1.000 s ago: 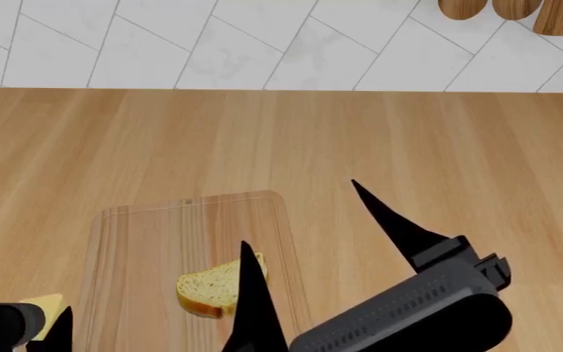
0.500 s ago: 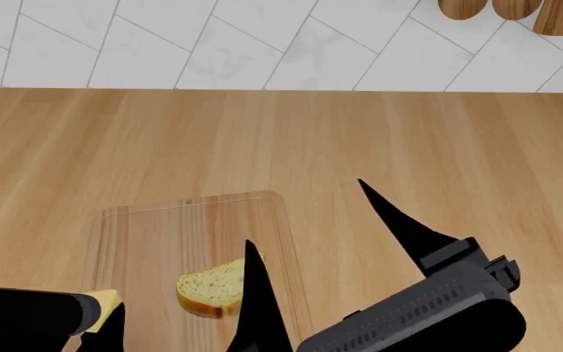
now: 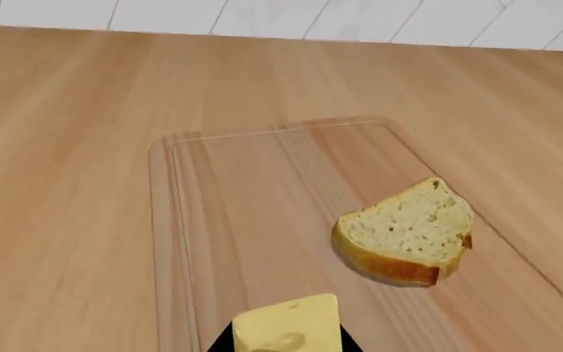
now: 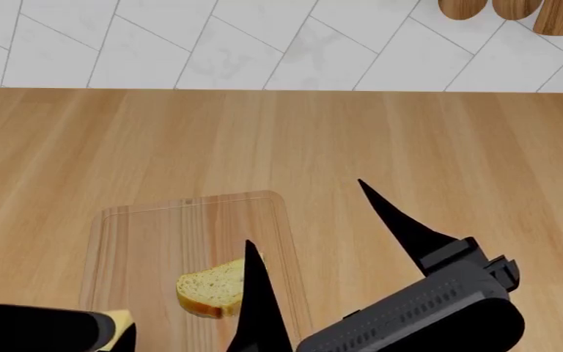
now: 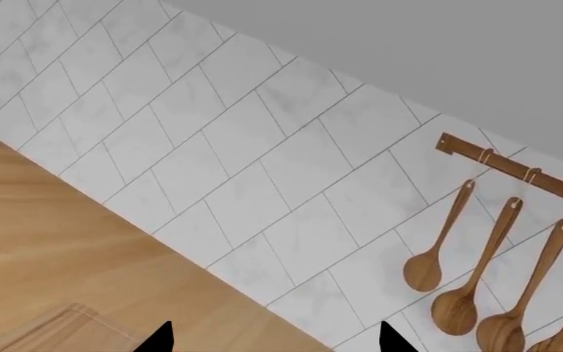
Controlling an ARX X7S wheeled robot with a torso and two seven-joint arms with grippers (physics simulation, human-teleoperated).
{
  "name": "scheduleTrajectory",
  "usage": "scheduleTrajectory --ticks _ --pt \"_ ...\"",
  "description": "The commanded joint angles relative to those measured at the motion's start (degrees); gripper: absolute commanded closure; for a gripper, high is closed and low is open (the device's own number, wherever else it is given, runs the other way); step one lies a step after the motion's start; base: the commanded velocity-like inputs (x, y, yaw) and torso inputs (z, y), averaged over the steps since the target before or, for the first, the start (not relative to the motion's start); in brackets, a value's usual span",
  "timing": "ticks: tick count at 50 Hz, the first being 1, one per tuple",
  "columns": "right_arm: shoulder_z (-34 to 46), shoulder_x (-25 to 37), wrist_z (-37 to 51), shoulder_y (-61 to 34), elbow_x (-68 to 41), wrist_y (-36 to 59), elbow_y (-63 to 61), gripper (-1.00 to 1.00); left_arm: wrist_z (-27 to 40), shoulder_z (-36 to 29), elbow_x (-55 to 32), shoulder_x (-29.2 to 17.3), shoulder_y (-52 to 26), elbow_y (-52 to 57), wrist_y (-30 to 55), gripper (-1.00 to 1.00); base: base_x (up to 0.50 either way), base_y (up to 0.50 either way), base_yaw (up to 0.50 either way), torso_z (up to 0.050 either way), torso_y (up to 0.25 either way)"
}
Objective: Place the bread and cheese on the cutting board.
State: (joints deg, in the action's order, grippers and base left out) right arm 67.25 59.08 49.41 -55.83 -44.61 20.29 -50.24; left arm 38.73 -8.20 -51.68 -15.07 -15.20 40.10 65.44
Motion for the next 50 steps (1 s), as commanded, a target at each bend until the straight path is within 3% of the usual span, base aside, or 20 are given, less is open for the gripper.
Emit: scheduleTrajectory --ticks 1,7,8,23,28,38,50 --pt "-1.38 -1.32 -2.01 0.46 0.51 -2.42 4.19 -1.0 -1.47 -0.18 1.77 0.81 1.32 -2.17 -0.89 1.0 0.0 0.0 0.0 0.0 0.0" --pt "-1.35 -1.45 -2.18 0.46 0.52 -2.34 4.36 -1.0 -0.96 -0.28 1.81 0.67 1.13 -1.85 -1.07 1.0 0.0 0.0 0.0 0.0 0.0" --pt "-1.37 -1.46 -2.18 0.46 0.51 -2.34 4.37 -1.0 -0.87 -0.39 1.9 0.59 1.08 -1.84 -1.05 -1.0 0.0 0.0 0.0 0.0 0.0" --pt "-1.49 -1.36 -2.02 0.38 0.39 -2.09 3.77 -1.0 0.12 -0.38 1.08 0.17 0.9 -0.6 -1.05 -1.0 0.0 0.0 0.0 0.0 0.0" --pt "-1.49 -1.39 -2.18 0.5 0.57 -2.29 4.05 -1.0 1.19 -3.6 6.56 -2.04 -0.09 3.2 -3.98 -1.0 0.0 0.0 0.0 0.0 0.0" --pt "-1.52 -1.55 -2.39 0.62 0.7 -2.49 4.26 -1.0 1.81 -0.45 3.23 -1.54 -1.24 6.38 -4.45 -1.0 0.0 0.0 0.0 0.0 0.0" --pt "-3.32 -0.99 2.13 1.6 1.98 -4.28 4.12 -1.0 -3.61 -1.75 10.98 -4.48 -0.63 7.65 -16.0 -1.0 0.0 0.0 0.0 0.0 0.0"
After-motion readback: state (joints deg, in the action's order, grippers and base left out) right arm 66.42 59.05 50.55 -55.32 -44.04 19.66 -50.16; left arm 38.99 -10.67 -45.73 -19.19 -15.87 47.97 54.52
